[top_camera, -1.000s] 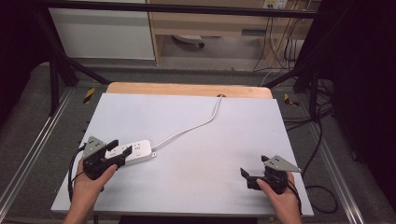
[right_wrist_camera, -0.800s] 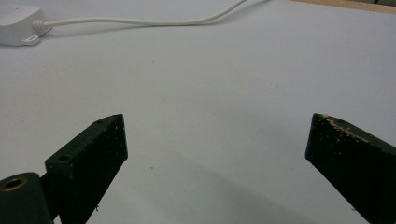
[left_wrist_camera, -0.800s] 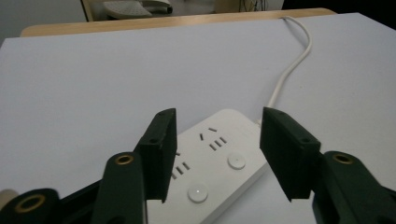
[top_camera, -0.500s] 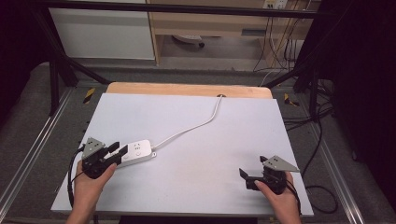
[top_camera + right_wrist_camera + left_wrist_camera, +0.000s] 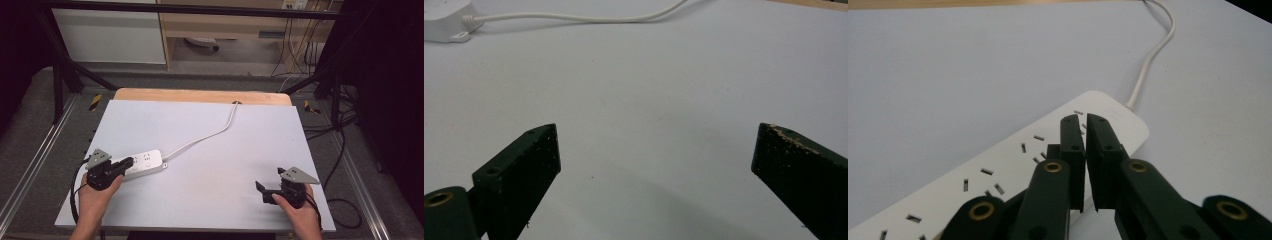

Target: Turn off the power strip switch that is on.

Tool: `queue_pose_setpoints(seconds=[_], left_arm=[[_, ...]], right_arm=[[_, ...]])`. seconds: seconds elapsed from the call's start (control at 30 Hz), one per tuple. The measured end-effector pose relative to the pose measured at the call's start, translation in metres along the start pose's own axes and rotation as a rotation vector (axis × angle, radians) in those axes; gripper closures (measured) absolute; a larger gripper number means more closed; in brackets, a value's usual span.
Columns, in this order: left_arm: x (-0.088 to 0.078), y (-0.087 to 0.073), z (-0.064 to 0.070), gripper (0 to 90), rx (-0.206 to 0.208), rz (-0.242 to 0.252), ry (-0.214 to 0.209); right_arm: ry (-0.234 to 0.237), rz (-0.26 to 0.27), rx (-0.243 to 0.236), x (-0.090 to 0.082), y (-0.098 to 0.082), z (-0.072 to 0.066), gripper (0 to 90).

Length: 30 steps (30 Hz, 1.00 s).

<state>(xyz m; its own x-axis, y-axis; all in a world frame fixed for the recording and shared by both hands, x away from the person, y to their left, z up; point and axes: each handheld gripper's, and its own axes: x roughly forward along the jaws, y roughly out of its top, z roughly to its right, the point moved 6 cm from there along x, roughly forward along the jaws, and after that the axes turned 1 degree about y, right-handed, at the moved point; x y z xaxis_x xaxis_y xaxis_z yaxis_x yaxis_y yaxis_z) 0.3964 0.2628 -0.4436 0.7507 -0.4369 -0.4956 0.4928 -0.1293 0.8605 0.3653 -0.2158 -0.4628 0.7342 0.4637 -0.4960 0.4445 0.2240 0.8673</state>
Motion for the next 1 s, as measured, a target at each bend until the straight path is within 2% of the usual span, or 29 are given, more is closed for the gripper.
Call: queue_pose_setpoints(seconds=[0.07,0.5,1.0], left_arm=[[0.0,-0.002,0.0,89.9,0.008,-0.014,-0.008],[0.01,-0.008,-0.002,90.0,0.021,-0.072,-0.017],[0.018,-0.012,-0.004,90.0,0.037,-0.1,-0.003]], right_arm=[[0.0,-0.005,-0.003,0.001,0.0,0.0,5.8],[0.005,-0.025,-0.002,0.001,-0.002,-0.001,5.9],[0.006,-0.037,-0.004,0.002,-0.002,-0.002,6.1]])
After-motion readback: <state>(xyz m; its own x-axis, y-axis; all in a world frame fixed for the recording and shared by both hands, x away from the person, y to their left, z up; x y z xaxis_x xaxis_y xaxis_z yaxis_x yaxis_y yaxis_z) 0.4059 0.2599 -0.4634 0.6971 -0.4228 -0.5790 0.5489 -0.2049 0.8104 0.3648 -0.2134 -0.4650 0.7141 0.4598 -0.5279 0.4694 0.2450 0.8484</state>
